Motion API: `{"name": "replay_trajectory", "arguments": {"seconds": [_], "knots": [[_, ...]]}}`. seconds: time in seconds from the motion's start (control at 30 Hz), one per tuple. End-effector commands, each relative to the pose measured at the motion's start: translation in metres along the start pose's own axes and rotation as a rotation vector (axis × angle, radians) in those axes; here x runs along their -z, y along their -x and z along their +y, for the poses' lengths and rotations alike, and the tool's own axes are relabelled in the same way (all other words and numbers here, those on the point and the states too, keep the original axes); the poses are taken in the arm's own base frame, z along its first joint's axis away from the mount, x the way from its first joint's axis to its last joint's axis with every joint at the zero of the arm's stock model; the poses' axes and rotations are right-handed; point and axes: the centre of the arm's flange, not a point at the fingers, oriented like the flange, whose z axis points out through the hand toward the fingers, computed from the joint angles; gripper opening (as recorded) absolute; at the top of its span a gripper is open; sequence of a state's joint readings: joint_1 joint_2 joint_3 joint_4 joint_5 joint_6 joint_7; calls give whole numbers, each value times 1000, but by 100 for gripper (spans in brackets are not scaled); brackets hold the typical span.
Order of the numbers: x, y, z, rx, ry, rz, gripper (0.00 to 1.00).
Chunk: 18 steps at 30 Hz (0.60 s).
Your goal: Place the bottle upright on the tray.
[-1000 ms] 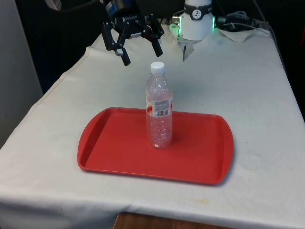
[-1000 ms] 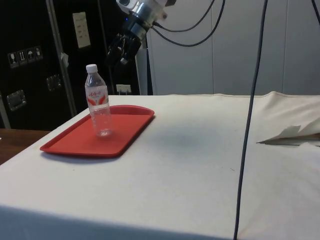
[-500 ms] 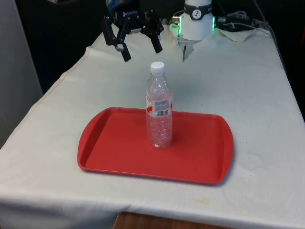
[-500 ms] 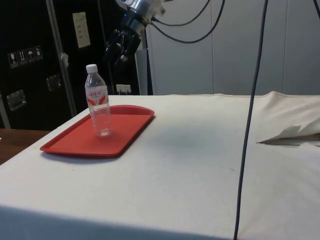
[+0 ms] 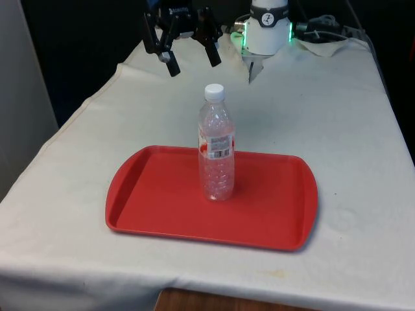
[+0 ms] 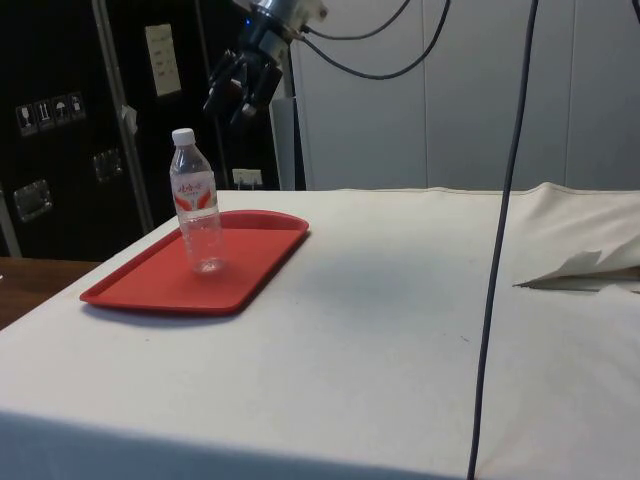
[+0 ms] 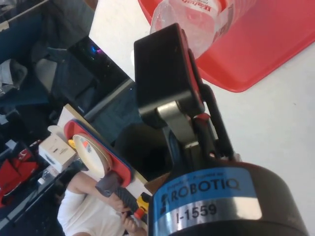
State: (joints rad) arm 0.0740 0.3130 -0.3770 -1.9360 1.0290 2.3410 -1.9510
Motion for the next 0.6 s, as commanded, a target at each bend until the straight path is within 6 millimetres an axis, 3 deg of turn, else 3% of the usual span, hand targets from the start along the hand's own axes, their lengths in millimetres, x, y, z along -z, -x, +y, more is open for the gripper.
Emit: {"name": "replay_trajectory", "arguments": {"seconds": [0.0,0.57], "knots": [[1,-2,0,12,7,-19,100],[12,-18,2,88,-1,-53,100]]}}
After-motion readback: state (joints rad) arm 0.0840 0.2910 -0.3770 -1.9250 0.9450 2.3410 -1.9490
